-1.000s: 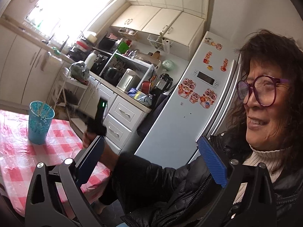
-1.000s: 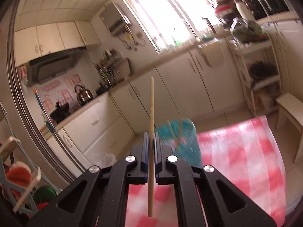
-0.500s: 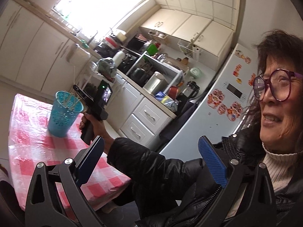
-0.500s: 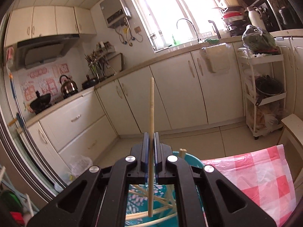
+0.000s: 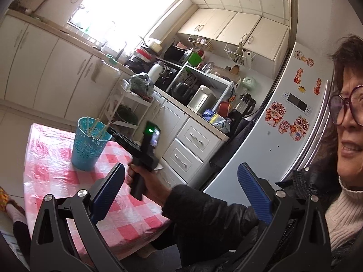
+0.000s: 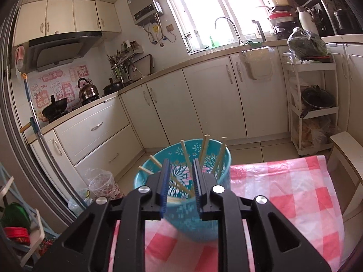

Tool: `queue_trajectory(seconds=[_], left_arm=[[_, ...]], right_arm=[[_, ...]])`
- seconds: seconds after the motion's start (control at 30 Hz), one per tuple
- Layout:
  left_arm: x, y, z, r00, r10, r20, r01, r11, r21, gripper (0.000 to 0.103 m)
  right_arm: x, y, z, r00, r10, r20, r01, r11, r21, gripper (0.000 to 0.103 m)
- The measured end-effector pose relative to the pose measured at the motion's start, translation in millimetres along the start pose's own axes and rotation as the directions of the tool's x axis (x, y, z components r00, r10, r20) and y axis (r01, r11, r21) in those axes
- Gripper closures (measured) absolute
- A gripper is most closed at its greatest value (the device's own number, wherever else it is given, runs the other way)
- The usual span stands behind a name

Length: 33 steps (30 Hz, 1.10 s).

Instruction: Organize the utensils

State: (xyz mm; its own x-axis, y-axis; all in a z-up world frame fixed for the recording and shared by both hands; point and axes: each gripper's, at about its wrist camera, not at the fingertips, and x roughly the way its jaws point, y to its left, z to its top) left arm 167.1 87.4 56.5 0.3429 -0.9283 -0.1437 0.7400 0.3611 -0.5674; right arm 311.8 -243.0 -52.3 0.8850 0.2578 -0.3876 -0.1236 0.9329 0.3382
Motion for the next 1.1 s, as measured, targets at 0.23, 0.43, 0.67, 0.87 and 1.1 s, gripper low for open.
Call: queue_trajectory(seconds=[0.23, 0.43, 0.67, 0.87, 1.1], left_arm=[[-11.7, -23.8, -3.1, 0.976, 0.218, 0.001, -0.218, 0.976, 0.022, 0.008], [-20.1, -40.4, -14.3, 0.935, 0.355, 0.012, -0.355, 0.935, 0.023, 0.008], [-11.5, -68.4, -27.9, 0.768, 0.639, 0.031, -0.638, 0.762, 0.113, 0.008], [-13.5, -87.9, -35.1, 0.699, 0.714, 0.04, -0.713, 0.691, 0.12, 0.008], [-14.8, -114.5, -39.0, 0.63, 0.774, 0.053, -0.773, 0.62, 0.136, 0.008]], right_arm=[[-78.4, 8.4, -26.8, 0.997, -0.031, -0.073, 0.037, 0.996, 0.077, 0.039], [-132.5, 33.6, -48.1, 0.993, -0.035, -0.111, 0.045, 0.995, 0.086, 0.026], [-182.6, 75.5, -56.5, 0.989, -0.078, -0.127, 0.079, 0.997, 0.002, 0.008], [-226.8, 108.2, -58.5, 0.991, -0.087, -0.102, 0.081, 0.995, -0.061, 0.007], [-272.4, 132.8, -64.9, 0.989, -0.135, -0.056, 0.131, 0.989, -0.065, 0.007]])
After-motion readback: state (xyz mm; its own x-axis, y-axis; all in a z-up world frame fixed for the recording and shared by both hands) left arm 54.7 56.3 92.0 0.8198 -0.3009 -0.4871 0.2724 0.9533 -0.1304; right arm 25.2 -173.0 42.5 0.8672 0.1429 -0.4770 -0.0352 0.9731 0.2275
